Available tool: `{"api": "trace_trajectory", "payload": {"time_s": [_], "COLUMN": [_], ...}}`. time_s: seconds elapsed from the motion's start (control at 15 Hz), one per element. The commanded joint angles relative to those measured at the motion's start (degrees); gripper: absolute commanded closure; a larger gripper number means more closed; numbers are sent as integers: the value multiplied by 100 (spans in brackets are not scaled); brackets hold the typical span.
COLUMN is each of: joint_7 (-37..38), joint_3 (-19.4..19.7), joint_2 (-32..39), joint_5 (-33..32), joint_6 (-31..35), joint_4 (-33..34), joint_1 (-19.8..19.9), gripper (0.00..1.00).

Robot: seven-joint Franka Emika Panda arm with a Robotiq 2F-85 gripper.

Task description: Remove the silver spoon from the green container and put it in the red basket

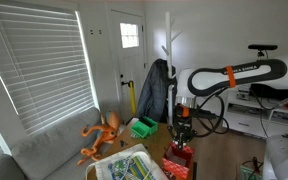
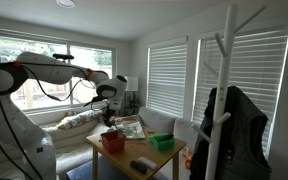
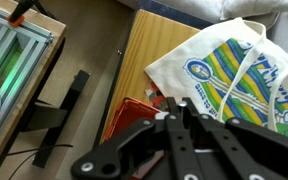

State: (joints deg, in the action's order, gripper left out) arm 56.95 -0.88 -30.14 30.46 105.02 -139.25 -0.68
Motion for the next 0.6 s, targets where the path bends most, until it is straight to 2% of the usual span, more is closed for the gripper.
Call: {"api": "trace_trajectory", "payload": {"time_s": [0.0,0.27,0.53], "joint_7": [-441,-558,-417], "joint_3": [28,-35,-92], "joint_2": [318,493,600], "joint_5": [529,803,670], "joint_6": [-295,-602,-979], "joint_4": [182,202,192], "joint_1": [-62,5,88], "gripper": [97,97,97]}}
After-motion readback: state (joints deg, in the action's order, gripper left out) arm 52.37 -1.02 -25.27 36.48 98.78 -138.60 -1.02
